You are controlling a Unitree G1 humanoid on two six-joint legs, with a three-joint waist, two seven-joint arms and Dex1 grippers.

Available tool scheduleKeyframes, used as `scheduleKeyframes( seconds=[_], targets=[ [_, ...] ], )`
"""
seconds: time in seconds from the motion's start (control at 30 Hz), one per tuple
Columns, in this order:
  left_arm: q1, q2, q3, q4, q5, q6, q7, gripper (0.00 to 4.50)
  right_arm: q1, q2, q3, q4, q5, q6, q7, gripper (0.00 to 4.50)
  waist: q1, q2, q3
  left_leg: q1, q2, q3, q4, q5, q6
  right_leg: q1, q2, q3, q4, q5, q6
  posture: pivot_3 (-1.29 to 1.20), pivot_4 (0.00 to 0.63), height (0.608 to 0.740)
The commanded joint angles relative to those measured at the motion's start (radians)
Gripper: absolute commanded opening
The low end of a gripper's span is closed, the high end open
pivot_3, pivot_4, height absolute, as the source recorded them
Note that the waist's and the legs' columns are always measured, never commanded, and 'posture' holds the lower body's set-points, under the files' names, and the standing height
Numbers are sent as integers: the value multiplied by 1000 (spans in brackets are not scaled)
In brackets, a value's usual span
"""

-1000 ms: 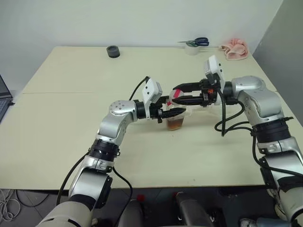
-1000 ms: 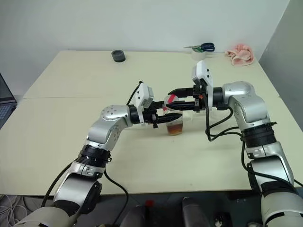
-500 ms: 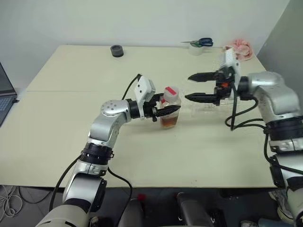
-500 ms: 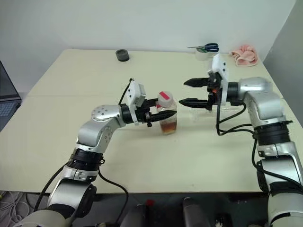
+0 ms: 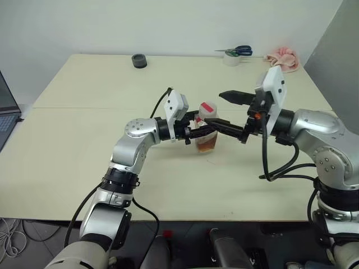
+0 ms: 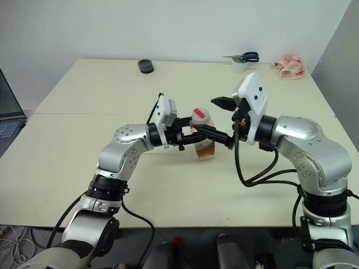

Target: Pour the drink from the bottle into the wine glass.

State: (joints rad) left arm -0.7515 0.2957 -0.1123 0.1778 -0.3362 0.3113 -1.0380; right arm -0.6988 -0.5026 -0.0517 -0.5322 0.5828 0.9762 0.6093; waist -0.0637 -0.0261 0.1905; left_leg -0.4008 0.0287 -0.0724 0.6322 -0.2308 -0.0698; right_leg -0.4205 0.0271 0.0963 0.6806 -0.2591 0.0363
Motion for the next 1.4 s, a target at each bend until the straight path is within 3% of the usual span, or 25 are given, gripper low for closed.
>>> scheduleKeyframes(
  seconds=[0.03, 0.7, 1.4],
  targets=[
    [-27, -10, 10, -10, -18, -29, -10, 2146, -32, 33, 0, -51, -15, 48, -124, 4500, 1, 0, 0, 0, 0, 0, 0, 0, 0, 0, 0, 0, 0, 0, 0, 0, 150, 740],
    [-12, -5, 15, -33, -21, -20, 3, 2146, -77, 162, 126, 131, -168, -69, -270, 4500, 3, 0, 0, 0, 1, 0, -1, 0, 0, 0, 1, 0, 0, 0, 0, 0, 150, 740],
    [-16, 1, 16, -27, -18, -21, 2, 2146, 37, 18, 52, 24, -33, -10, -131, 4500, 4, 0, 0, 0, 1, 0, -1, 0, 0, 0, 1, 0, 0, 0, 0, 0, 150, 740]
  ],
)
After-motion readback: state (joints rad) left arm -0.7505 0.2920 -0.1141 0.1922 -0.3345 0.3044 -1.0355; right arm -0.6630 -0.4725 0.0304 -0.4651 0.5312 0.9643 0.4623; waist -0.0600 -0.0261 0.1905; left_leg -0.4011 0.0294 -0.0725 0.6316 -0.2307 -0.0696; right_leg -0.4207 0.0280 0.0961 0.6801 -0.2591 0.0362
